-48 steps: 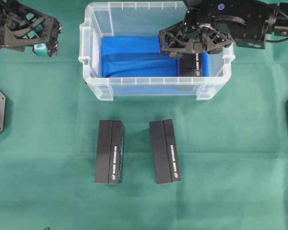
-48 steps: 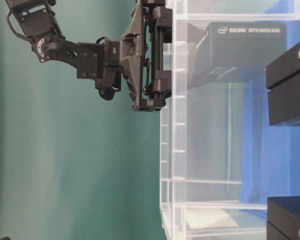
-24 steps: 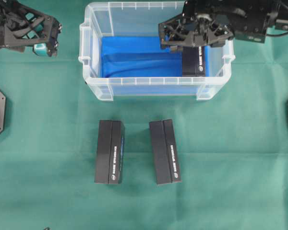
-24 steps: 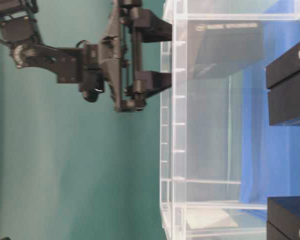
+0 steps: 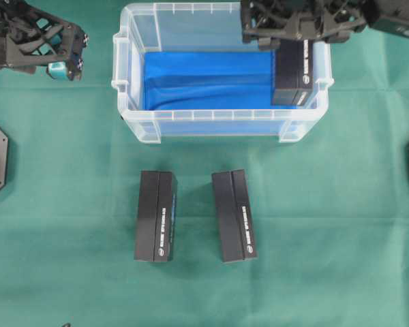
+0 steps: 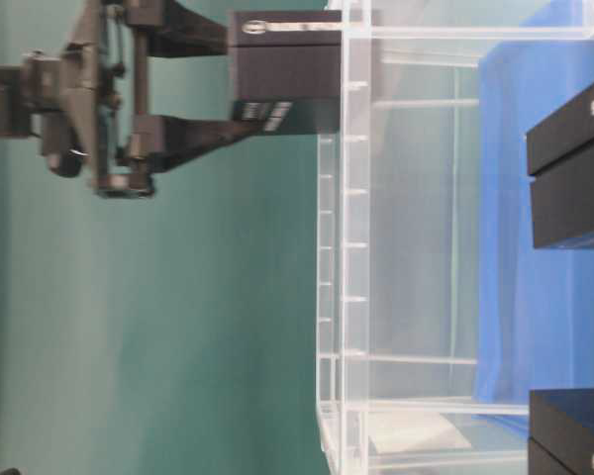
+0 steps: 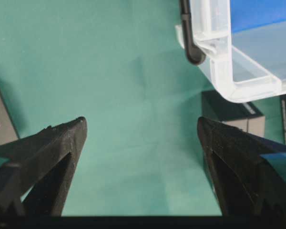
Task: Take out the box from the case.
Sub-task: 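Lift the gripped boxes up out of the bin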
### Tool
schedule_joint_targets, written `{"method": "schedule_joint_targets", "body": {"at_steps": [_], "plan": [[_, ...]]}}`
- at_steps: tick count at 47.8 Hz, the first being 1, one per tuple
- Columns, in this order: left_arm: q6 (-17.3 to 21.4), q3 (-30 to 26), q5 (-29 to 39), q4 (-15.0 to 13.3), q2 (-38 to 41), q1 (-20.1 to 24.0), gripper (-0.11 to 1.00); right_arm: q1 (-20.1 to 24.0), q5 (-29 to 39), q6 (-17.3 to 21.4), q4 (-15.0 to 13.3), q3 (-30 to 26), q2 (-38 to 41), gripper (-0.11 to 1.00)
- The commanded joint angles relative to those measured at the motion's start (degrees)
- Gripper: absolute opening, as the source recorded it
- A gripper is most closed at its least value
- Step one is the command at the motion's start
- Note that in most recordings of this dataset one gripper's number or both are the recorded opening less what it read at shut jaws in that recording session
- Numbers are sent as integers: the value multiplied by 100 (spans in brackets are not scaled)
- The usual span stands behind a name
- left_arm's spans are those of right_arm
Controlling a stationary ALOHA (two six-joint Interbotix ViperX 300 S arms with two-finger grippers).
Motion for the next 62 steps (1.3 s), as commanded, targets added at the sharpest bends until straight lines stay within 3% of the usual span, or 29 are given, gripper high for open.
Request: {"method": "schedule_joint_targets", "body": {"at_steps": [1, 22, 62], "plan": [[0, -62, -9, 0, -79, -35, 99, 18, 158, -18, -35, -334, -211, 66], [-18, -53, 26, 0, -88, -70, 99, 88, 826, -114, -79, -1099, -211, 66], [-18, -35, 88, 0, -97, -70, 99, 105, 888, -123, -141, -1107, -211, 66]]}}
